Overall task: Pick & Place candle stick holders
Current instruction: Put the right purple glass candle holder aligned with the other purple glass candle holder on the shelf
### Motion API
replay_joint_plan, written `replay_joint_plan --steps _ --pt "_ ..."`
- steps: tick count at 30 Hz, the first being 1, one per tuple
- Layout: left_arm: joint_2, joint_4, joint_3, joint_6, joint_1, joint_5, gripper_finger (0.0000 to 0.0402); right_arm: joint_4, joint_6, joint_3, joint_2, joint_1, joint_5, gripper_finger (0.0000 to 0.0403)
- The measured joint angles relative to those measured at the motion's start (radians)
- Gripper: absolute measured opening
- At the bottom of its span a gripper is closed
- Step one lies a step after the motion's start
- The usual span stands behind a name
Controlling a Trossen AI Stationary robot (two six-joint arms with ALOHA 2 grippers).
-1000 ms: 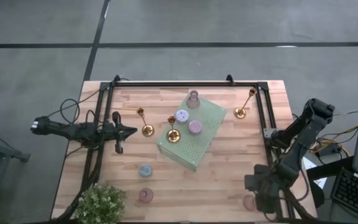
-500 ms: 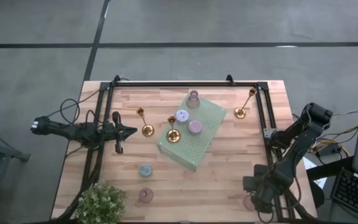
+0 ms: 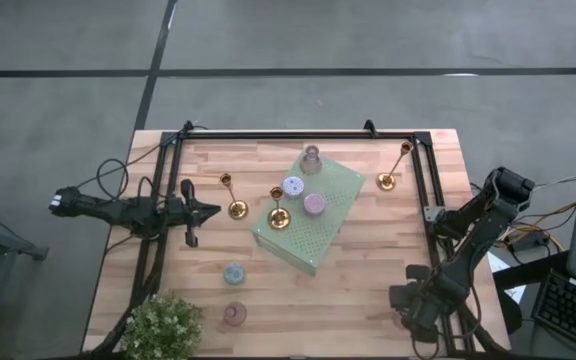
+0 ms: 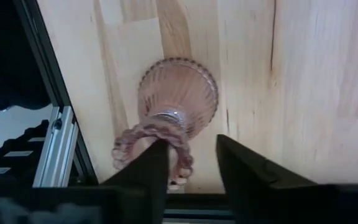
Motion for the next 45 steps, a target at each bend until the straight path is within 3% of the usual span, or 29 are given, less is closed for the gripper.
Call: replay_joint_plan --steps 7,14,22,27,37,45 --pt "0.000 0.000 0.000 0.000 0.000 0.000 0.0028 0.007 -0.099 0.002 -0.007 -0.061 0.004 0.0022" --pt "0.000 0.000 0.000 0.000 0.000 0.000 0.0028 -0.025 -0.224 0.002 -0.039 -0.176 -0.009 0.0024" --pt "0.000 0.000 0.000 0.000 0.000 0.000 0.0028 -0.239 -0.356 0.091 -0.123 -0.325 0.004 0.0024" --pt "0.000 0.000 0.000 0.000 0.000 0.000 0.0028 -0.339 -0.439 0.193 -0.186 -0.445 0.037 0.0023" --pt "0.000 0.000 0.000 0.000 0.000 0.000 0.0028 -0.501 -0.557 0.500 -0.226 -0.726 0.227 0.0023" --pt "0.000 0.000 0.000 0.000 0.000 0.000 0.0028 -0.506 -0.736 0.658 -0.158 -1.019 0.170 0.0023"
